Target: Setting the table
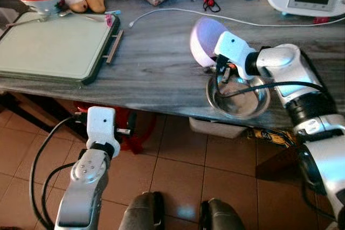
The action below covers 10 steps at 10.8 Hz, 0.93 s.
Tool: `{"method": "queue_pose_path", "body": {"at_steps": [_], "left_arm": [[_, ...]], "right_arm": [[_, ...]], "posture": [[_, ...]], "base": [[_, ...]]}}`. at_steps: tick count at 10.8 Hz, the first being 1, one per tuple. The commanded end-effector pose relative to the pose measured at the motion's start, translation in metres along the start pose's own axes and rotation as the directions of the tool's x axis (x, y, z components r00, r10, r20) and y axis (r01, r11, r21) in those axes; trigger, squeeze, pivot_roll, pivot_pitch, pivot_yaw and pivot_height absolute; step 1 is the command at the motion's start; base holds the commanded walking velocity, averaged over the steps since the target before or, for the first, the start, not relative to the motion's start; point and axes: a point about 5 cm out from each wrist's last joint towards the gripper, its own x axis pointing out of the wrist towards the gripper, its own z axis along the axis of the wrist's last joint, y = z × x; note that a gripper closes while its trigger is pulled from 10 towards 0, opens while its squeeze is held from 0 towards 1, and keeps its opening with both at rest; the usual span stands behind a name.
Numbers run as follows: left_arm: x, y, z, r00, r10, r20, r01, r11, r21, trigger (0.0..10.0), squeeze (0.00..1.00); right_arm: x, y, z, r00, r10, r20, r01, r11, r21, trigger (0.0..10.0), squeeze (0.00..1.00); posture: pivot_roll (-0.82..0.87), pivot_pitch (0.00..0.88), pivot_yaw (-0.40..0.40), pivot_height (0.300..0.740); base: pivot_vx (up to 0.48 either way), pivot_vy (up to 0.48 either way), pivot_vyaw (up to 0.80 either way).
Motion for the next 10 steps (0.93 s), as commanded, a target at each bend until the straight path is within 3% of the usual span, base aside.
{"method": "queue_pose_path", "body": {"at_steps": [1,5,9,10], "left_arm": [[0.002,0.0,-0.002,1.0,-0.003,-0.006,0.003,1.0,-0.002,10.0,0.0],[0.008,-0.002,-0.004,1.0,-0.005,-0.005,0.005,1.0,-0.01,10.0,0.0],[0.015,-0.002,-0.002,1.0,-0.003,0.011,0.003,1.0,-0.011,10.0,0.0],[0.018,-0.002,-0.001,1.0,-0.004,0.018,0.004,1.0,-0.011,10.0,0.0]], "right_arm": [[-0.004,-0.004,0.007,1.0,-0.005,-0.015,0.004,0.998,-0.056,10.0,1.0],[-0.012,-0.011,0.01,0.997,-0.062,-0.05,0.055,0.99,-0.131,10.0,1.0],[-0.018,-0.013,0.022,0.997,-0.077,-0.012,0.074,0.982,-0.173,10.0,1.0],[-0.021,-0.01,0.03,0.997,-0.061,0.041,0.066,0.986,-0.151,10.0,1.0]], "posture": [[0.0,0.097,0.075,0.74],[-0.01,0.079,0.075,0.74],[-0.02,0.049,0.074,0.74],[-0.03,0.036,0.077,0.74]], "base": [[0.0,0.0,0.0],[0.0,0.0,0.0],[0.0,0.0,0.0],[0.0,0.0,0.0]]}}
